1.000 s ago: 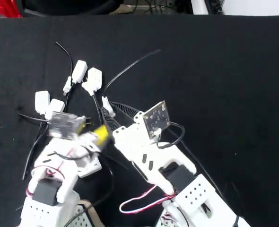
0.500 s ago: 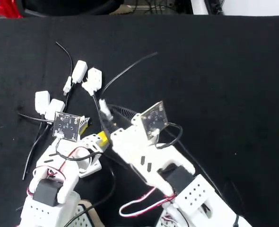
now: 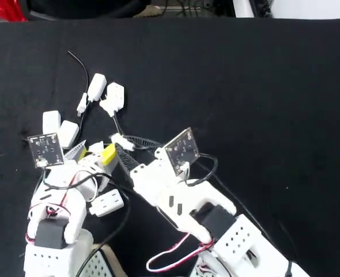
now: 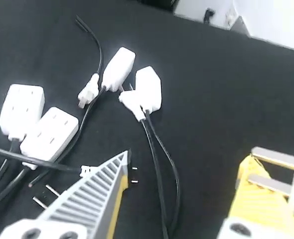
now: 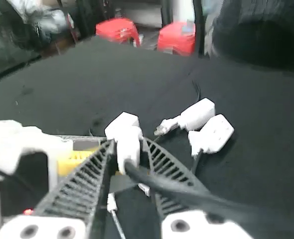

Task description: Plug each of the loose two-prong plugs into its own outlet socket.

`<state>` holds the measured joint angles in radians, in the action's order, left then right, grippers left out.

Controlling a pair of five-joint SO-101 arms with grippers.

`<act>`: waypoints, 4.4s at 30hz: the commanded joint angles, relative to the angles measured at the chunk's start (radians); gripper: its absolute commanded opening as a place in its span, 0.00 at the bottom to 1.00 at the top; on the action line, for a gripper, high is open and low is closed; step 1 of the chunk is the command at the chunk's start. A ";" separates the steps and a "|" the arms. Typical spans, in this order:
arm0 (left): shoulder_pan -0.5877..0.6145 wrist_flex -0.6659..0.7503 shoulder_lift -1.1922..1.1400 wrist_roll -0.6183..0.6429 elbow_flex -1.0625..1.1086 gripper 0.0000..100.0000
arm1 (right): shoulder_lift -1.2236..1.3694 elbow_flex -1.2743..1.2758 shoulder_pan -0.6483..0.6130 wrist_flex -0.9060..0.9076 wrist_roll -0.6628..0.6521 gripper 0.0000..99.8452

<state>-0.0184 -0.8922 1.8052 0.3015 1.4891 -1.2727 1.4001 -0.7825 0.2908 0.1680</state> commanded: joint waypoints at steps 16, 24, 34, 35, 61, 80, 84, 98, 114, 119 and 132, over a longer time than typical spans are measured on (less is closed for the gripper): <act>0.143 -0.166 0.011 -0.405 -0.142 0.34 | 0.030 -0.334 0.173 0.431 -0.144 0.01; 0.157 -0.428 -0.157 -0.706 -0.337 0.27 | 0.401 -0.753 0.252 0.864 -0.269 0.01; 0.208 -0.479 -0.667 -1.089 -0.377 0.27 | 0.670 -0.696 0.160 0.896 -0.278 0.01; 0.206 -0.486 -0.692 -1.146 -0.375 0.27 | 0.667 -0.696 0.183 0.895 -0.278 0.01; -0.085 -0.189 -1.005 -1.169 -0.220 0.26 | 0.661 -0.863 0.715 0.974 -0.275 0.01; -0.156 -0.333 -0.999 -1.037 -0.426 0.05 | 0.661 -0.834 0.718 0.925 -0.272 0.01; -0.252 -0.450 -1.000 -1.023 -0.636 0.03 | 0.661 -0.835 0.720 0.931 -0.273 0.01; -0.352 0.178 -1.445 -1.022 -0.684 0.04 | 0.661 -0.881 0.832 0.957 -0.278 0.01; -0.355 -0.149 -1.797 -0.907 -1.092 0.34 | 0.659 -0.881 0.836 0.964 -0.316 0.01; -0.354 -0.160 -1.582 -0.845 -0.989 0.31 | 0.659 -0.877 0.832 0.962 -0.315 0.01; 0.074 -0.238 -0.772 -0.686 -0.481 0.31 | 0.653 -0.529 0.413 0.692 -0.249 0.01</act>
<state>-0.0460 -1.1500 0.8815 -0.3997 0.8876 -0.6038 0.8431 -0.2639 1.0426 -0.1204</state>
